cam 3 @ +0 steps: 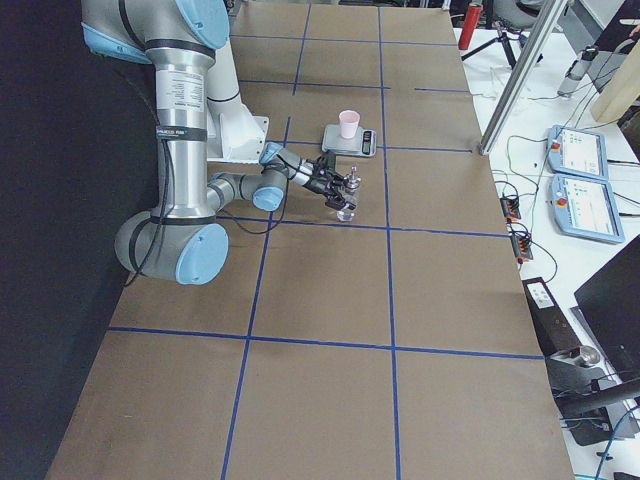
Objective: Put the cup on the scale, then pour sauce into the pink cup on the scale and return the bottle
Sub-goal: 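Carry the upright bottle back and lower it to its spot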
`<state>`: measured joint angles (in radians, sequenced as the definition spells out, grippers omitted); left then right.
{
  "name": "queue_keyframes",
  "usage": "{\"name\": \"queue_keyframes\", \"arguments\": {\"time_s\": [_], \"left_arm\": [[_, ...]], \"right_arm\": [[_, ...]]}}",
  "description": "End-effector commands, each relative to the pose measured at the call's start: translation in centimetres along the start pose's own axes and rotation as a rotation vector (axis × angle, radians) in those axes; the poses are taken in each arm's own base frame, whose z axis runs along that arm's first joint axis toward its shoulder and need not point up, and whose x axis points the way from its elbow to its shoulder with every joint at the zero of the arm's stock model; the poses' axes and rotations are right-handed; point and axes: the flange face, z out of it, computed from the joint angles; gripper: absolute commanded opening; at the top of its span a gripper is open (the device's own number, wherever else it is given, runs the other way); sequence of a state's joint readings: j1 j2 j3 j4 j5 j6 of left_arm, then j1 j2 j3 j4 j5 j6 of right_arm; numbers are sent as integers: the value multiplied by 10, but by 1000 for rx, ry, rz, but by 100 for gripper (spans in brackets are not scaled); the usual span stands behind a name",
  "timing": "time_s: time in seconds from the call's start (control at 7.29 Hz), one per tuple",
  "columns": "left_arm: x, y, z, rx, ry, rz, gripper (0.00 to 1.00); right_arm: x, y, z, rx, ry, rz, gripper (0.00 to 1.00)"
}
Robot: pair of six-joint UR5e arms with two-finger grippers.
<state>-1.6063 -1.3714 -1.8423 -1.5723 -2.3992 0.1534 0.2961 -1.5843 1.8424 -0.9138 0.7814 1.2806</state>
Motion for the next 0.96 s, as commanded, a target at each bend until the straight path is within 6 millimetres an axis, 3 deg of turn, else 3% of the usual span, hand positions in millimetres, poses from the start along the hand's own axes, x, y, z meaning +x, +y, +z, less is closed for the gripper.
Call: {"name": "queue_keyframes", "arguments": {"time_s": [0.0,0.82], "left_arm": [[0,0,0,0,0,0,100],[0,-1,0,1,0,1,100]], "right_arm": [[0,0,0,1,0,1,100],[-2,-4,-3,5,-9,8,100]]}}
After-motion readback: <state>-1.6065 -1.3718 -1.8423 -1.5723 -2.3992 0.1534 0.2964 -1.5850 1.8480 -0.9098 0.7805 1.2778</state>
